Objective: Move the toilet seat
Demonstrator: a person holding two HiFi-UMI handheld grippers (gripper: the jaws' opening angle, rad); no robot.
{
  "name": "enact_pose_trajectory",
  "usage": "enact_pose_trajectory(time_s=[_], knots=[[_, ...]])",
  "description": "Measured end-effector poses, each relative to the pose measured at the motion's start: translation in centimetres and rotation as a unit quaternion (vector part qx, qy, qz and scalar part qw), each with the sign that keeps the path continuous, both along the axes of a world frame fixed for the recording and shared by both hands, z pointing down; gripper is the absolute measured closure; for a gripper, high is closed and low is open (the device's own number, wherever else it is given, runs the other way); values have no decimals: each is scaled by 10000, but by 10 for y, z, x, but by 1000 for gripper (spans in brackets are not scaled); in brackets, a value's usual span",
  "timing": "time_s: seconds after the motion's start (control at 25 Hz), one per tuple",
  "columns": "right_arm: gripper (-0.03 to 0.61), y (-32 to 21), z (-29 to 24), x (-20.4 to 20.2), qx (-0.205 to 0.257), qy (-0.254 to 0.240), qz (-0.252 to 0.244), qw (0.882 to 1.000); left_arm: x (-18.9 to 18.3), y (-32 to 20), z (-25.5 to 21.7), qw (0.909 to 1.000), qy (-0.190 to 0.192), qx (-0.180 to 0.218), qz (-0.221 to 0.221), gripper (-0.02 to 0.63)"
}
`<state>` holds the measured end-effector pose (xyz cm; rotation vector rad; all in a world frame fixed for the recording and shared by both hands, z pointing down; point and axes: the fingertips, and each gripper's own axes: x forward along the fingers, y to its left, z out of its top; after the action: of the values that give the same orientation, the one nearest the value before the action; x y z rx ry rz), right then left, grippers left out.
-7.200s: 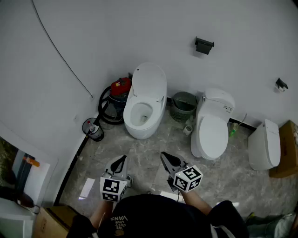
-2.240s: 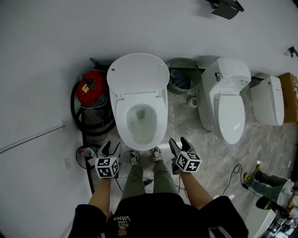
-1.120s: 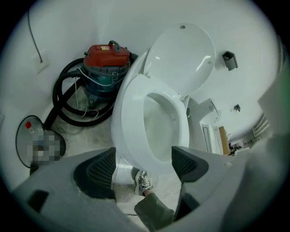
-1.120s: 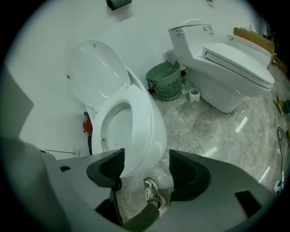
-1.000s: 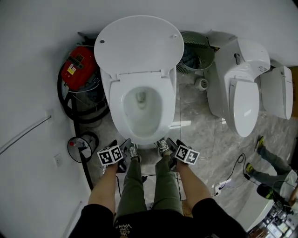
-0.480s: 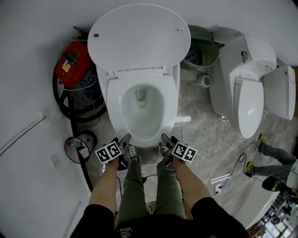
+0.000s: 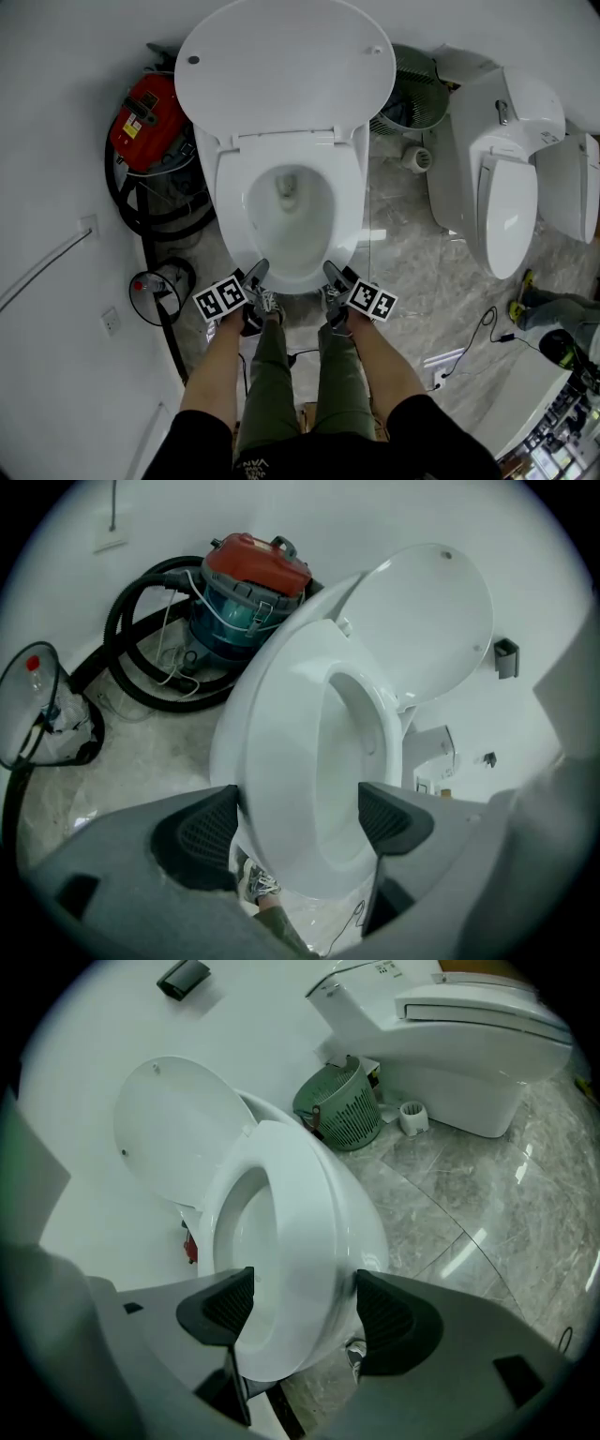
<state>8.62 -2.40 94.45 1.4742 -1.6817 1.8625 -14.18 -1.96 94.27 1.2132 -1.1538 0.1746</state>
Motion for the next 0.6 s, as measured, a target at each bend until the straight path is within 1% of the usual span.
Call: enact_pose_trajectory(time_s=[0.12,0.32,0.44,0.52,0.6], knots=[[244,1,0,0,-13,32,-34,10000,-2,-1,-1,9997,142,-52,-198,207],[241,0,-5,-3,41,-32,-101,9999,-2,-1,-4,9995,238,-136,-153,208],[241,0,-10,-5,110,-73,-81,9999,-3,1,-6,9996,185,-195,-132,255],[254,-1,-17,-8,229,-134,-33,9996,-5,2,-9,9994,197,-180,-208,269],[241,-2,-24,-9,317,-187,64,9993,-6,2,-14,9993,233,-109,-283,270]])
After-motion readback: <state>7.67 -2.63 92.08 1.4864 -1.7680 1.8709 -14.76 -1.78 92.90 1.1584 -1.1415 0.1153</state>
